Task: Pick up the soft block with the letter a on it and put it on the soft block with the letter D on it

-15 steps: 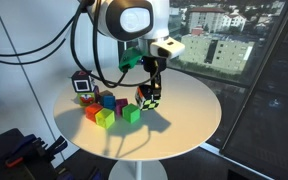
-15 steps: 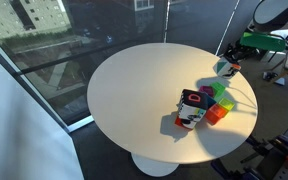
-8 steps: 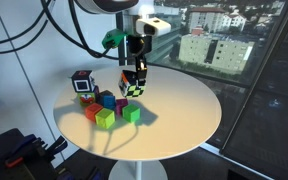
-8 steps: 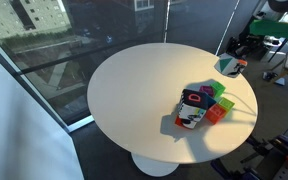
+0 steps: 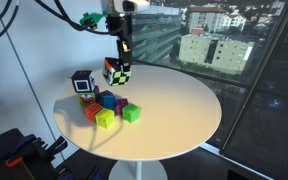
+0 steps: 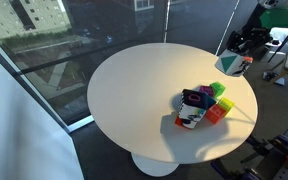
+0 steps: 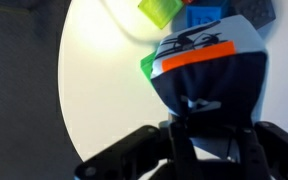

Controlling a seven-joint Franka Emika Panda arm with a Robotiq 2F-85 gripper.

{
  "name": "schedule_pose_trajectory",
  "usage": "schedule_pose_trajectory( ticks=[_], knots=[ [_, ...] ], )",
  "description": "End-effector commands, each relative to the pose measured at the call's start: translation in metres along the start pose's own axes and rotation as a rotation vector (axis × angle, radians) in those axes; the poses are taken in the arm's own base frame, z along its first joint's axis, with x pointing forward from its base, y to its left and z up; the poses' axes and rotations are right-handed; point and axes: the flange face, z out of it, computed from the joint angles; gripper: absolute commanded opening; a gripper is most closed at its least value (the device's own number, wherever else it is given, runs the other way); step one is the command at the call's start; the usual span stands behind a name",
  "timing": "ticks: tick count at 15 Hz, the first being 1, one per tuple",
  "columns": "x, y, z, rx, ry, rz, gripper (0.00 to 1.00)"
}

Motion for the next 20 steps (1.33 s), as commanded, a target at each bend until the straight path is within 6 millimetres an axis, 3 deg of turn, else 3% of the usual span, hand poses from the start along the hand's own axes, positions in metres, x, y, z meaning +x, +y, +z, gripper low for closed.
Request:
schedule_pose_trajectory(
  ticks=[1,11,20],
  knots=[
    [-0.029,-0.01,-0.018,0.005,0.056,-0.075,0.03],
    [-0.098,-0.059,-0.05,0.112,0.245,-0.234,0.03],
    [-0.138,-0.085,-0.055,0.145,0.355,-0.42,0.03]
  ],
)
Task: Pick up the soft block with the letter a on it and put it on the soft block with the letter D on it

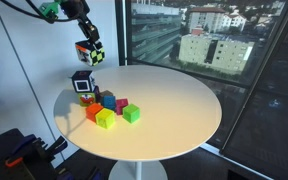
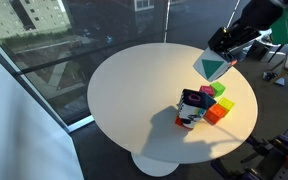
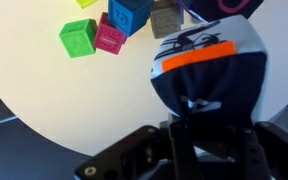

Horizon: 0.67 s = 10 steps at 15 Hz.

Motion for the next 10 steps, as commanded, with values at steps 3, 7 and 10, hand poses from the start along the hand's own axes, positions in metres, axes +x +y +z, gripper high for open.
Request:
schedule_pose_trajectory(
  ticks=[3,7,10],
  knots=[
    [-0.009,-0.0065,-0.003,-0.017,0.014,-0.108,0.03],
    [-0.0084,-0.0086,0.001,-0.004,0.004,-0.083,0.04],
    [-0.0084,-0.0086,0.001,-0.004,0.003,-0.084,0.04]
  ],
)
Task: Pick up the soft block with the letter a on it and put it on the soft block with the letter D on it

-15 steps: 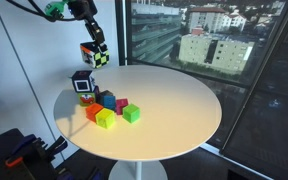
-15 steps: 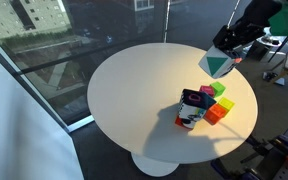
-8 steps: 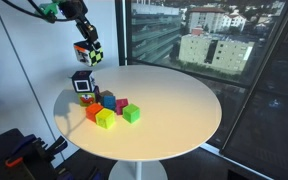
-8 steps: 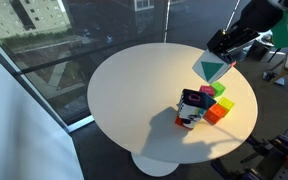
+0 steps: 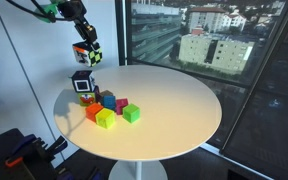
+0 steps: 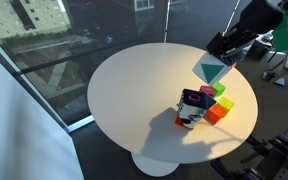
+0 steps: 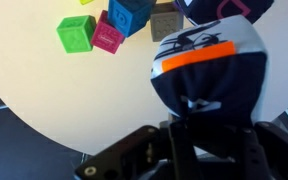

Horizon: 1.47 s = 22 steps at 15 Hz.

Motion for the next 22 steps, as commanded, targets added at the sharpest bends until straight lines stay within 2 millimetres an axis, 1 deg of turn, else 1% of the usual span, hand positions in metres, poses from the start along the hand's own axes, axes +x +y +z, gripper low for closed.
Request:
schedule_pose_trajectory(
  ticks=[1,6,13,22],
  knots=[
    [0.0,0.0,-0.001,0.001,-0.001,-0.001,0.04],
    [0.0,-0.004,-0.003,-0.004,0.002,-0.022,0.03],
    [-0.006,-0.018,-0.005,-0.032,0.012,-0.11,0.03],
    [-0.017,-0.032,0.003,-0.067,0.009,-0.257,0.04]
  ],
)
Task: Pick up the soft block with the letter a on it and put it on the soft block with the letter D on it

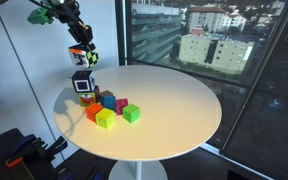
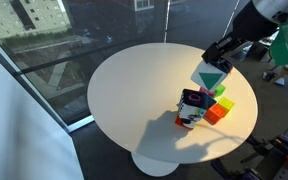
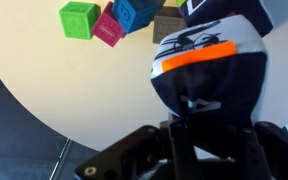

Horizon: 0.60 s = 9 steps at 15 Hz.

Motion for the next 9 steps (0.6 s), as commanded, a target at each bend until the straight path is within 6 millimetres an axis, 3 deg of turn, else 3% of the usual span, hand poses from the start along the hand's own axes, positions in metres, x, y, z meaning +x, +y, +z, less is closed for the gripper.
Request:
schedule_pose_trajectory(
  ticks=[1,4,9],
  knots=[
    [-0.004,-0.005,0.003,-0.013,-0.015,-0.079,0.06],
    [-0.007,-0.012,0.007,-0.005,-0.031,-0.115,0.1],
    [-0.012,-0.023,0.013,0.021,-0.046,-0.159,0.07]
  ],
)
